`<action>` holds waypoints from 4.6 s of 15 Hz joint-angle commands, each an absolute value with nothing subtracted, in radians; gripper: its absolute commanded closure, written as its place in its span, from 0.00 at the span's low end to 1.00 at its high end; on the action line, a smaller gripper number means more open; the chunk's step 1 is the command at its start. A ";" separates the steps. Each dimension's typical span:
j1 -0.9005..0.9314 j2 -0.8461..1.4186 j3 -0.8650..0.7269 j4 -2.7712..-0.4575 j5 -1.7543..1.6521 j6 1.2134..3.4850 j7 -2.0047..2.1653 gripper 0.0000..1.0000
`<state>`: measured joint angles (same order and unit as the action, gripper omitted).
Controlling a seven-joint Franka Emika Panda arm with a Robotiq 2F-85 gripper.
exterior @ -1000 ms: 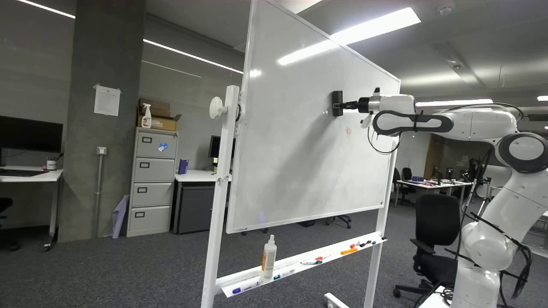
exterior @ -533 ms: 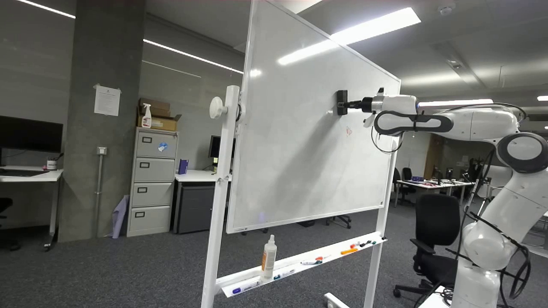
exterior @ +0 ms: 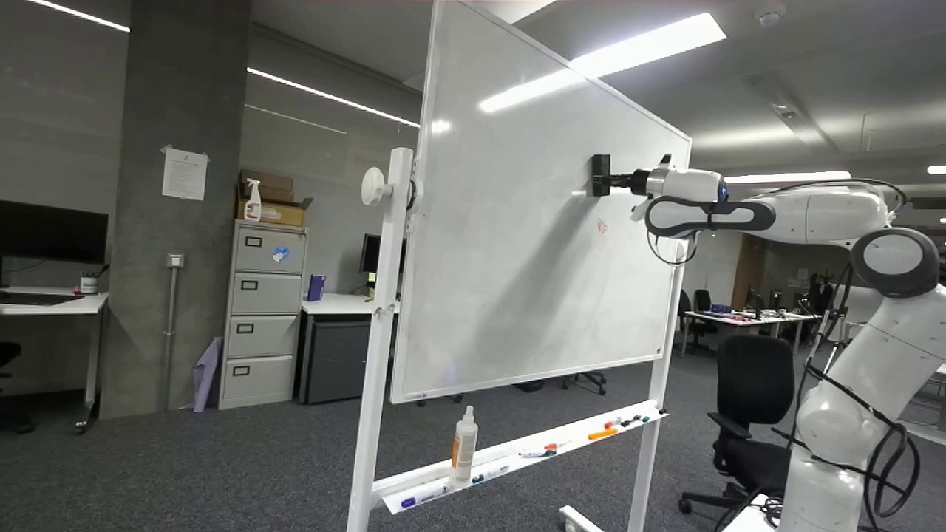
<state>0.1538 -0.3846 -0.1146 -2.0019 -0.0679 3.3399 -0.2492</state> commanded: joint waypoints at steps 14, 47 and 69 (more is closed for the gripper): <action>0.171 -0.342 -0.001 -2.061 -0.104 3.372 -0.273 0.69; 0.403 -0.410 -0.413 -2.228 -0.087 3.464 -0.173 0.69; 0.536 -0.387 -0.694 -2.213 -0.052 3.458 -0.166 0.69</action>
<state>0.5218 -0.4834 -0.6530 -2.2611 -0.0885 3.4632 -0.1936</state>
